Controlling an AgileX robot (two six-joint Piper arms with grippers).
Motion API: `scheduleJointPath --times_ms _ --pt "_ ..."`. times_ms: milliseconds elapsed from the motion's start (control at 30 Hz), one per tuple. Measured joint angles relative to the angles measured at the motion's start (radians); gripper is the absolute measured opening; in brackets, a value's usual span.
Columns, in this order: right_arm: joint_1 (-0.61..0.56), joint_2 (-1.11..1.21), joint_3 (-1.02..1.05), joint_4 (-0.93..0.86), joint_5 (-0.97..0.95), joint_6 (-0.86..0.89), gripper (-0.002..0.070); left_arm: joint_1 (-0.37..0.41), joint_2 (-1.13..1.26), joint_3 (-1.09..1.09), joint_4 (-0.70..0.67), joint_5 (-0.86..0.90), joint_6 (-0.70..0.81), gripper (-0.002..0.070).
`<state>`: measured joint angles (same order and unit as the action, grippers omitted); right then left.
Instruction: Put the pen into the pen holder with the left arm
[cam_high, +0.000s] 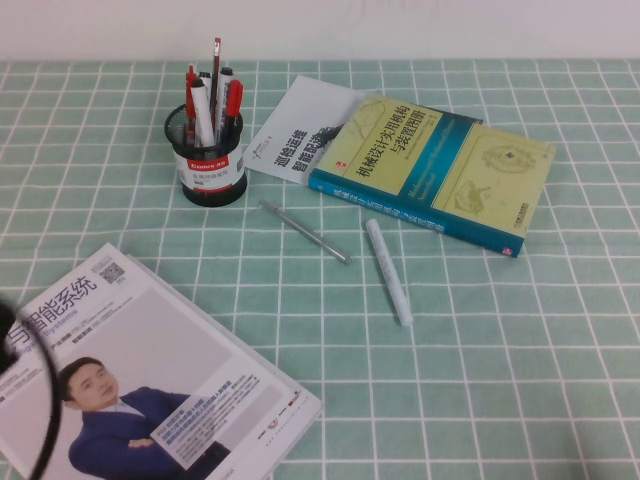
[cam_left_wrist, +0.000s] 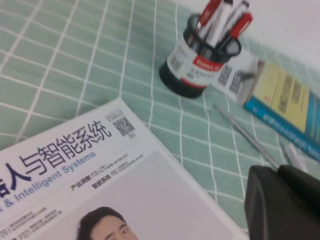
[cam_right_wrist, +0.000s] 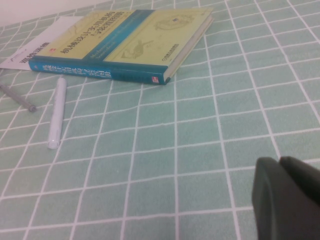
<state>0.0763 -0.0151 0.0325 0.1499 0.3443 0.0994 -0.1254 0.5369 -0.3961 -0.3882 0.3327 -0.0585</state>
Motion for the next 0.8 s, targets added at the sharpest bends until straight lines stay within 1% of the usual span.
scheduleJointPath --times_ms 133,200,267,333,400,500,600,800 --pt "0.000 0.000 0.000 0.000 0.000 0.000 -0.0020 0.000 0.219 -0.163 -0.011 0.096 0.059 0.0000" --pt "0.000 0.000 0.000 0.000 0.000 0.000 -0.0020 -0.002 0.325 -0.242 -0.047 0.138 0.119 0.0000" --pt "0.000 0.000 0.000 0.000 0.000 0.000 -0.0020 -0.020 0.422 -0.315 -0.090 0.156 0.185 0.0000" --pt "0.000 0.000 0.000 0.000 0.000 0.000 -0.0020 -0.058 0.519 -0.379 -0.118 0.163 0.231 0.0000" --pt "0.000 0.000 0.000 0.000 0.000 0.000 -0.0020 -0.114 0.628 -0.456 -0.125 0.165 0.253 0.0000" --pt "0.000 0.000 0.000 0.000 0.000 0.000 -0.0020 -0.201 0.799 -0.572 -0.125 0.167 0.262 0.0000" --pt "0.000 0.000 0.000 0.000 0.000 0.000 -0.0020 -0.270 0.957 -0.702 -0.124 0.175 0.260 0.0000" --pt "0.000 0.000 0.000 0.000 0.000 0.000 -0.0020 -0.369 1.248 -0.962 -0.122 0.288 0.238 0.0000"
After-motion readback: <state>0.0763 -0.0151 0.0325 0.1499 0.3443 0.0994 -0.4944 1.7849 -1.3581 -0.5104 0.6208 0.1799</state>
